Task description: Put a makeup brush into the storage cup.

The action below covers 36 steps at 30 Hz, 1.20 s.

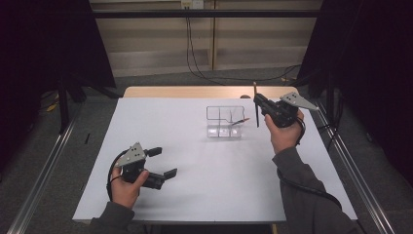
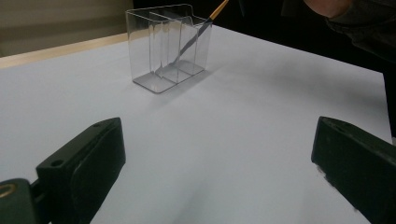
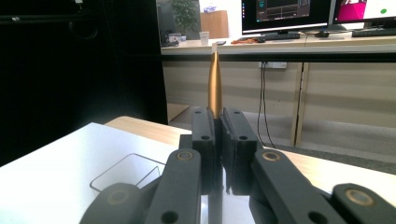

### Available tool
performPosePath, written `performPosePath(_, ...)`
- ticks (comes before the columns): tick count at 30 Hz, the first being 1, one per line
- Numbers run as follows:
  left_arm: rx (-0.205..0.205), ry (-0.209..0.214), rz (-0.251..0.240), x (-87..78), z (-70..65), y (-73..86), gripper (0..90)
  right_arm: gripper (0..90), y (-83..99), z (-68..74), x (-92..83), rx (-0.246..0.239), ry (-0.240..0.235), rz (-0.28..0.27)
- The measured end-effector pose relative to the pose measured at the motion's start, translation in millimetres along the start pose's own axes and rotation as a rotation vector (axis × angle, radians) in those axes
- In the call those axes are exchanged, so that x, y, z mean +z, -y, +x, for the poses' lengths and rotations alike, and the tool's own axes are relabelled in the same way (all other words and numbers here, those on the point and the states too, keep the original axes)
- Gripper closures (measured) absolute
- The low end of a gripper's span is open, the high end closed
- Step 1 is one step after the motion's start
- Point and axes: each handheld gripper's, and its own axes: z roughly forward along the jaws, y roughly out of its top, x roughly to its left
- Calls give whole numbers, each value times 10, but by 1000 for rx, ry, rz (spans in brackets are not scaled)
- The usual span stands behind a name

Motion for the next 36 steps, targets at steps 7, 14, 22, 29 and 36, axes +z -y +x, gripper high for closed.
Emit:
performPosePath(7, -1, -14, 6, -13, -2, -3, 27, 847, -13, 32, 45, -11, -4, -6)
performPosePath(14, -5, -20, 8, -10, 0, 5, 27, 847, -22, 35, 99, -17, -1, -8)
performPosePath(22, -9, -10, 6, -3, 4, 10, 27, 847, -41, 65, 169, -26, -5, -16)
performPosePath(29, -7, -8, 4, -4, 6, 10, 27, 847, -27, 94, 227, -31, -6, -13)
performPosePath(36, -11, 3, -1, 6, 13, 21, 28, 847, -24, 110, 271, -29, -7, -13)
